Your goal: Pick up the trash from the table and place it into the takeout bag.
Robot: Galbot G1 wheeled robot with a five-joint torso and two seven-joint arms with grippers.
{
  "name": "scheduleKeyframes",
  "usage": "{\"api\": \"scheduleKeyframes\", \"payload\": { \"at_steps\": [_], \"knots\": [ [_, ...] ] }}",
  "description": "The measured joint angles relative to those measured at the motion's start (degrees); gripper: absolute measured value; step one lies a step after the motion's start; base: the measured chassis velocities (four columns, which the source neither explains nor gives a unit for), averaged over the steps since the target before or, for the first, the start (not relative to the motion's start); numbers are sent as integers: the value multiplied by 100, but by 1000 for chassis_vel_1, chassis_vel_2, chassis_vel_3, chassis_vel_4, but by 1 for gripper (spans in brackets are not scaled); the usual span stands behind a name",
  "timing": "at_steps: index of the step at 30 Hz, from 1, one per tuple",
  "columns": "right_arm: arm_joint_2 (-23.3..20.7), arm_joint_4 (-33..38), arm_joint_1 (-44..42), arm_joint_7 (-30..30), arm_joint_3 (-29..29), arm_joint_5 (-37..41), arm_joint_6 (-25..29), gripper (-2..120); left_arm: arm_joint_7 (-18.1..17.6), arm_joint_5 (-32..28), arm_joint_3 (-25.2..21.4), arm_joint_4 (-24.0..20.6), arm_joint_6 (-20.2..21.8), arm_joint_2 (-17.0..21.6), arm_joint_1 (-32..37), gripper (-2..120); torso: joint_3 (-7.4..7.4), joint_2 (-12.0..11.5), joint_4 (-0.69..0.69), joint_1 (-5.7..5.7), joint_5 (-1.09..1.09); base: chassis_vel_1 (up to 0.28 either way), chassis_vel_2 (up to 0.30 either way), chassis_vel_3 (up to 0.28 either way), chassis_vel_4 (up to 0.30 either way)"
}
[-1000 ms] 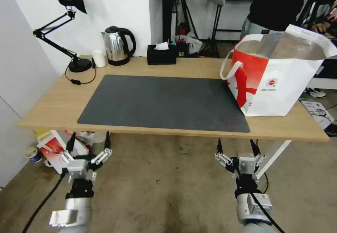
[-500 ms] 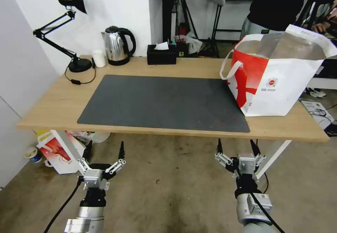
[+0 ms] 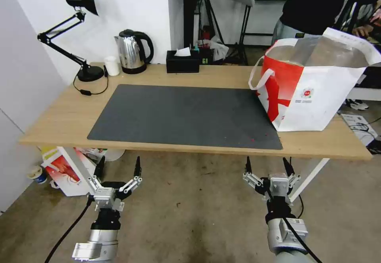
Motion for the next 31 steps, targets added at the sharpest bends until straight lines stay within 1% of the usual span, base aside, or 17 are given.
{"api": "scheduleKeyframes", "payload": {
  "at_steps": [8, 15, 31],
  "knots": [
    [0, 0, 0, 0, 0, 0, 0, 100, 28, -22, -18, -108, 121, 36, -79, 100, 0, 0, 0, 0, 0, 0, 0, 0, 0],
    [0, 0, 0, 0, 0, 0, 0, 100, 41, -21, -17, -100, 185, 76, -107, 100, 0, 0, 0, 0, 0, 0, 0, 0, 0],
    [0, 0, 0, 0, 0, 0, 0, 100, 35, -18, -19, -90, 192, 78, -105, 100, 0, 0, 0, 0, 0, 0, 0, 0, 0]
  ]
}}
